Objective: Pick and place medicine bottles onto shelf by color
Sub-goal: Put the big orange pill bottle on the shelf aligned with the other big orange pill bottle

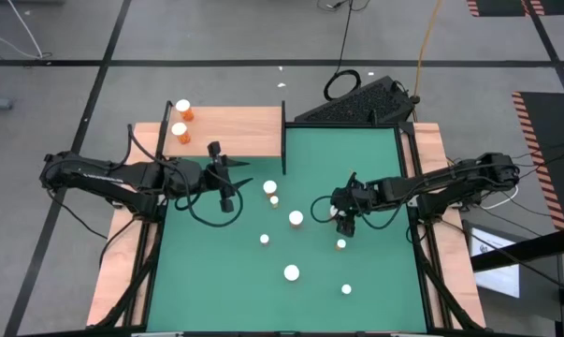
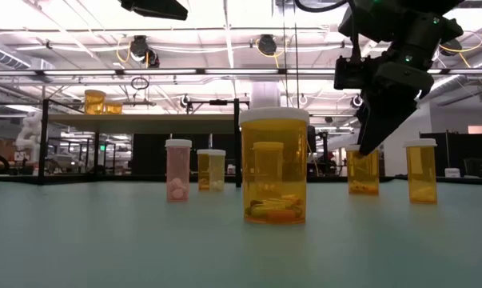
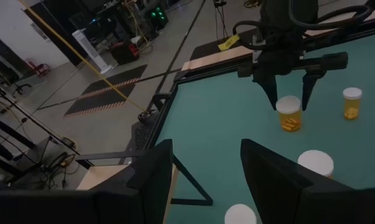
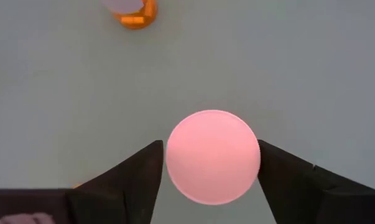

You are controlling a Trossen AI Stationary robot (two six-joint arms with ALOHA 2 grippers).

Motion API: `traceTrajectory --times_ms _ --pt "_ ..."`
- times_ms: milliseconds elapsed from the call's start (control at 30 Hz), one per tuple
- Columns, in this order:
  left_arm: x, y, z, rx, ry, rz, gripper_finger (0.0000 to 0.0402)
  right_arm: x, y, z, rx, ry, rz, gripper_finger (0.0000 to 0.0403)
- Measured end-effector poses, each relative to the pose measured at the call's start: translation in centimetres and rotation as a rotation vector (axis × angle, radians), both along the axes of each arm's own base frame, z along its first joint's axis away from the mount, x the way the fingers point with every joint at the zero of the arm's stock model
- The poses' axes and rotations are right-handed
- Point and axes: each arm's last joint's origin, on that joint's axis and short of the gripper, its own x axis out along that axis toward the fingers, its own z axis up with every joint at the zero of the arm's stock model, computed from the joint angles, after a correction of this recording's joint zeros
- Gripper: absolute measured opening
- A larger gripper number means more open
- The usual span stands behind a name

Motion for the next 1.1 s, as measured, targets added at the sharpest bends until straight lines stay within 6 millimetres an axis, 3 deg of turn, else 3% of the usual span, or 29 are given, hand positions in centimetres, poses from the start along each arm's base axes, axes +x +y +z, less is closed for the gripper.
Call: traceTrajectory --times_ms 233,833,1100 --pt "0.0 0.0 0.0 -0.001 0.0 0.0 0.0191 0.0 0.0 0.0 -0.002 0.0 0.003 0.0204" --pt "0.2 0.0 0.6 0.014 -0.061 -0.004 0.0191 0.6 0.3 0.4 0.063 -0.066 0.064 0.0212" --pt "0.9 -0.2 0.2 -0.097 -0.086 -0.017 0.0194 0.9 0.3 2.5 0.019 -0.146 0.135 0.0212"
